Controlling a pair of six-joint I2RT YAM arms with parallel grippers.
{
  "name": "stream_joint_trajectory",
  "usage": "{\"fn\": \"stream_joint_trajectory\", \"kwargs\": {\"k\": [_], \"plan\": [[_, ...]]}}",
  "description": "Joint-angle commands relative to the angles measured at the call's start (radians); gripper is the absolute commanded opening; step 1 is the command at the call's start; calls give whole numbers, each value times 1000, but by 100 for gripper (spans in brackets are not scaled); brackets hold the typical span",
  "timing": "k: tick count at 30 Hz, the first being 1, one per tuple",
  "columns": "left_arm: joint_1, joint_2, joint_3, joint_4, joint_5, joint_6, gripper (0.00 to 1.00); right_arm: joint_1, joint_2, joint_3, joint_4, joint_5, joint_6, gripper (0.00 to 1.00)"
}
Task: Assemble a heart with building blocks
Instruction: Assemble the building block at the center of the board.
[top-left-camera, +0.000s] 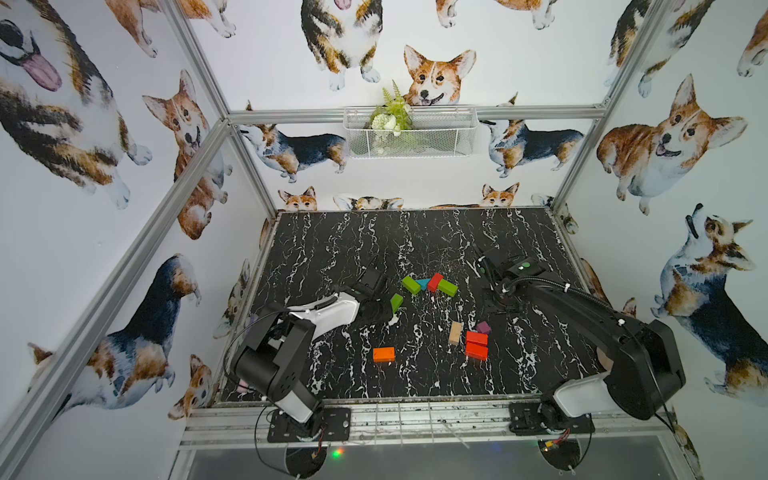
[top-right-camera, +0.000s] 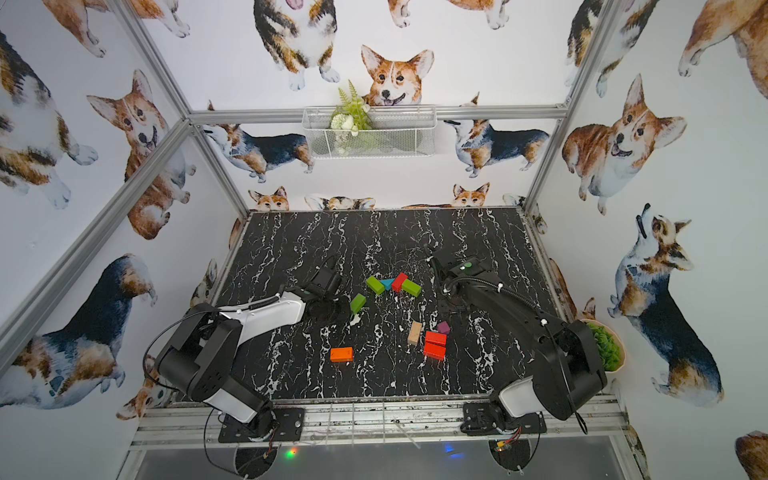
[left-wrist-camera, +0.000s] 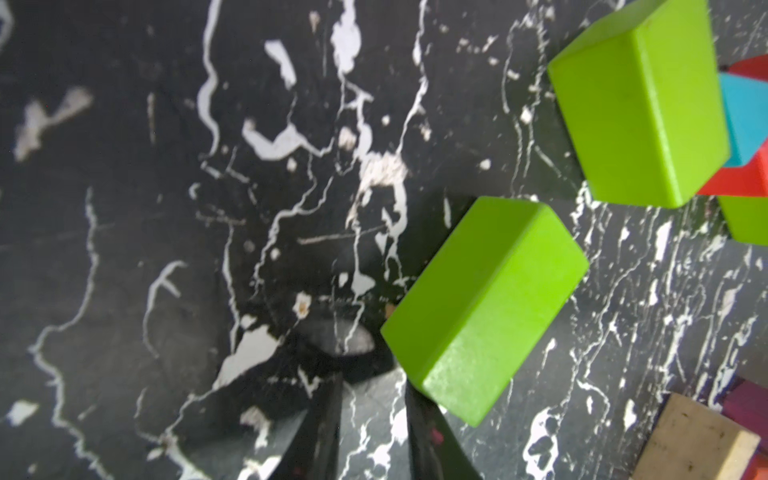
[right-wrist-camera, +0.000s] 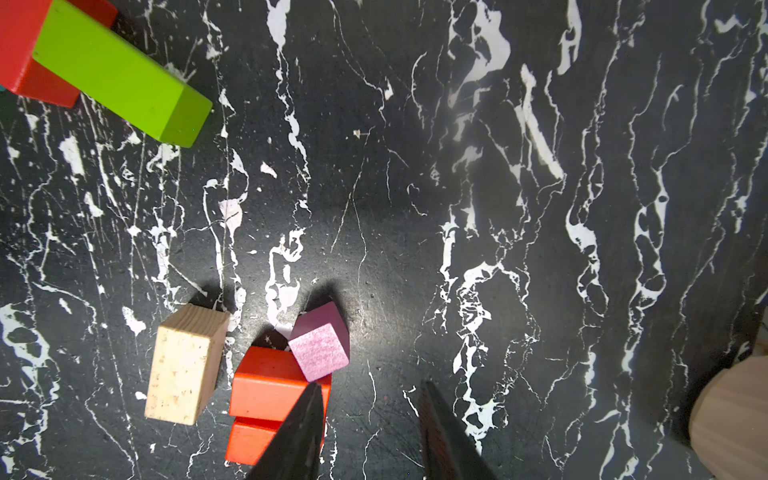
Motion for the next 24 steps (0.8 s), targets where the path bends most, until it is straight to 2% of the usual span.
{"fn": "stream_joint_trajectory", "kwargs": {"k": [1,2,10,24], "plan": [[8,10,15,-23,-29,22,30,2,2,0,-1,11,9,41],[11,13,56,-35,-37,28,30,2,2,0,-3,12,7,42],[35,35,90,-48,-29,59,30,2,-1,0,-6,16,6,42],[33,41,54,19,39,12,29,2,-3,2,-7,20,4,41]]}}
